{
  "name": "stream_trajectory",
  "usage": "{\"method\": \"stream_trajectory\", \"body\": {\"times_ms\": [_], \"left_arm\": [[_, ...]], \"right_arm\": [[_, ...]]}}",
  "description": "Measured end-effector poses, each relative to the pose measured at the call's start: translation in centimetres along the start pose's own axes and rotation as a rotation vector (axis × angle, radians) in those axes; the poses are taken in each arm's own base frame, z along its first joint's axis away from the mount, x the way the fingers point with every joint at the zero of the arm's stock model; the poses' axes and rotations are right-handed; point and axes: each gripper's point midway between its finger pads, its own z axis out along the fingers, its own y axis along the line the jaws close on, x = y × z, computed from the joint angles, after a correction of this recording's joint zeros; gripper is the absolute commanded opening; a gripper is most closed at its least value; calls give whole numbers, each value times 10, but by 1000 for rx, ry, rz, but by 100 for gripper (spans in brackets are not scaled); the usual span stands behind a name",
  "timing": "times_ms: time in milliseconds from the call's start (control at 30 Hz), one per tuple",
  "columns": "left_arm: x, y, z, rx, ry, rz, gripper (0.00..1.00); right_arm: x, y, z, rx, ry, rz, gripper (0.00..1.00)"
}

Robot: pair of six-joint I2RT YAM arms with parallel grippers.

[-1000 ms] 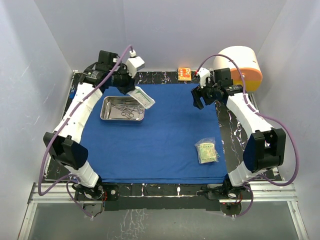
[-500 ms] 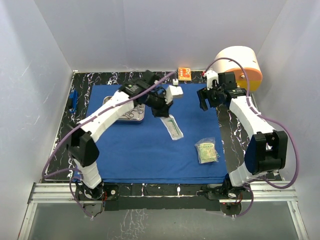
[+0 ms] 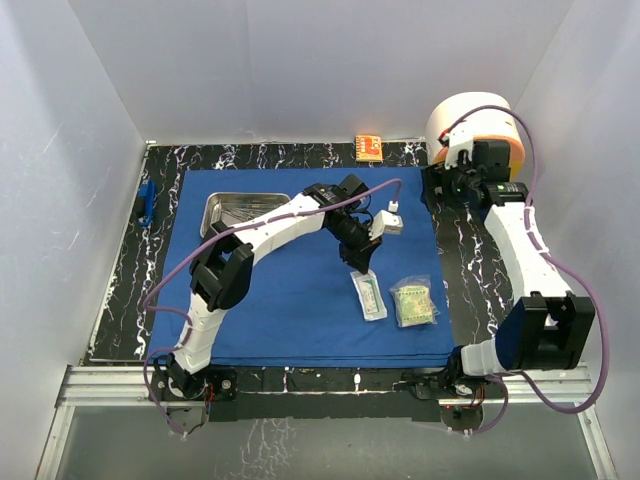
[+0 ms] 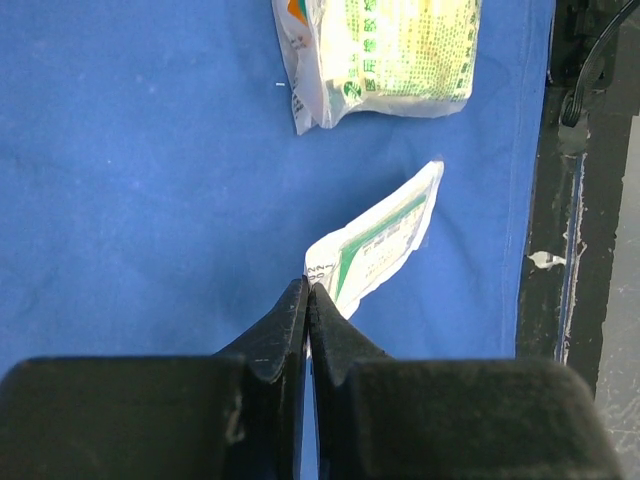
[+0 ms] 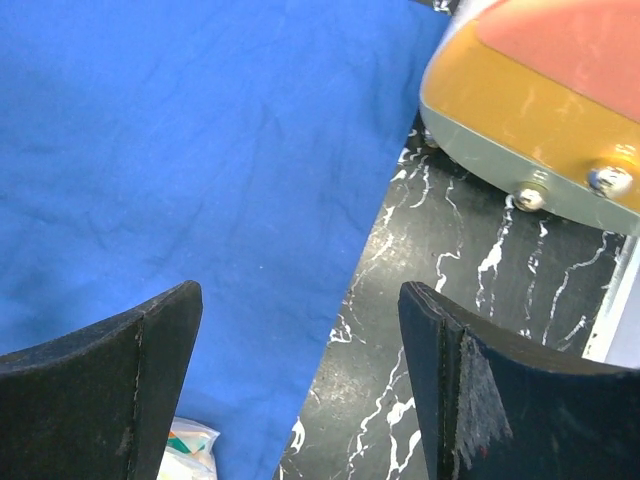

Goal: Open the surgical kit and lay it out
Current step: Place the medical item in the surgical kit.

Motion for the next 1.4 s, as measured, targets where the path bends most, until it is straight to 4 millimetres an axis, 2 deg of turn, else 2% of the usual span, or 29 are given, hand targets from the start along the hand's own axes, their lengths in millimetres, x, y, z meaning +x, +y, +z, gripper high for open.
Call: {"method": "stream_trajectory", "body": {"times_ms": [200,333,533,633,767,833,1100,1167,1233,1333,1400], "left_arm": [[-11,3,12,30,-11,19,0],[-11,6,26,51,7,28,0],[6,10,45,79,59,1,0],[4,14,50,82,62,0,0],[-3,18,51,75,51,11,6],[-4,19,53,72,53,13,12],[-1,24,56,53,73,19,44],[-1,25,55,41,79,23,56],[1,29,53,15,91,28,68],[2,37,42,-59,109,43,82],[5,39,24,-123,118,48,85]], "right_arm": [[2,-12,-13,3,-48,49,83],[3,-4,-16,-38,-69,55,84],[5,2,-16,-70,-84,59,85],[5,3,-16,-76,-87,64,86],[3,3,-17,-78,-97,64,86],[5,4,-17,-78,-99,64,86],[4,0,-17,-64,-107,65,91],[4,-2,-17,-50,-105,65,96],[5,-7,-17,-24,-98,65,98],[5,-14,-18,12,-92,55,98],[1,-16,-20,23,-99,39,98]]}}
